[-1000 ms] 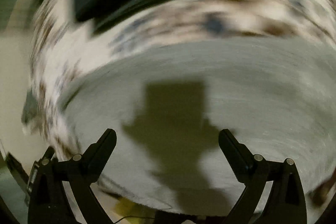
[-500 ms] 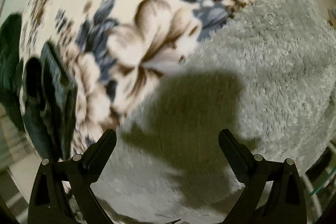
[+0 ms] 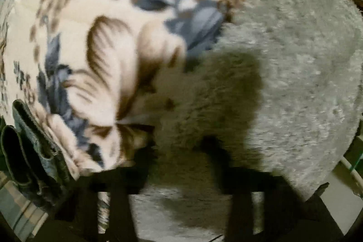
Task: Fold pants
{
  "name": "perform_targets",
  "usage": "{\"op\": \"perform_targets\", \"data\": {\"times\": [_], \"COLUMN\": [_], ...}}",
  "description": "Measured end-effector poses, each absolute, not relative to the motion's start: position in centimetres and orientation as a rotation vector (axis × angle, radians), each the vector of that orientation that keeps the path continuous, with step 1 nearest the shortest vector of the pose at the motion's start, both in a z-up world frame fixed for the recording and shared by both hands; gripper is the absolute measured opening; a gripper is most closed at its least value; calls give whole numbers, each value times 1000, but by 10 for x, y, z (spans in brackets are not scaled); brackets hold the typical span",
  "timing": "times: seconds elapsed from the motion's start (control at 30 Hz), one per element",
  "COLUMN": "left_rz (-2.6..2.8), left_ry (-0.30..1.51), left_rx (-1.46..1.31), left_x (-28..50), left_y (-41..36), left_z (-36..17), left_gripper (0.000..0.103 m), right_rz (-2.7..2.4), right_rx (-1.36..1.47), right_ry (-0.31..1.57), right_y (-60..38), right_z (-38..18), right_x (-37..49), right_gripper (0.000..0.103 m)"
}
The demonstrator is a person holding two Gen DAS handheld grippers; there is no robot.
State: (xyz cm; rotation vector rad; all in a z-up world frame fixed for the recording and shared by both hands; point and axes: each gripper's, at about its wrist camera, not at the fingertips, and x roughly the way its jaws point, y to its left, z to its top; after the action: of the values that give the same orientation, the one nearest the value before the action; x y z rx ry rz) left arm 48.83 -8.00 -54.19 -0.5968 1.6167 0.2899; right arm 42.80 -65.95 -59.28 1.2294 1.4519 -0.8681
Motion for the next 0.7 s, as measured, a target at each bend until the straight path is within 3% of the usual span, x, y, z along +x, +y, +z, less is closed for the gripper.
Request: {"op": "perform_targets", "data": {"times": [0.07, 0.3, 0.4, 0.53, 0.7], "left_rz": [246, 80, 57, 90, 140], "left_ry": [1577, 1405, 1418, 1505, 1619], "left_rx": [-604, -624, -627, -658, -627], "left_x": [476, 408, 365, 301, 234], "left_y": [-76, -55, -47, -28, -15], "left_z": [-528, -447, -432, -455, -519], "left_gripper": [5, 5, 5, 5, 5], "right_rz": [-843, -659, -592, -568, -633], "right_rx": [1207, 1114, 1099, 1084, 1064], "right_ry": [1427, 1328, 1290, 1309, 1396], "right_y": [-654, -619, -604, -582, -527], "right_z": [-576, -483, -444, -424, -483], "right_x": [427, 411, 374, 310, 249], "right_gripper": [9, 8, 8, 8, 8]}}
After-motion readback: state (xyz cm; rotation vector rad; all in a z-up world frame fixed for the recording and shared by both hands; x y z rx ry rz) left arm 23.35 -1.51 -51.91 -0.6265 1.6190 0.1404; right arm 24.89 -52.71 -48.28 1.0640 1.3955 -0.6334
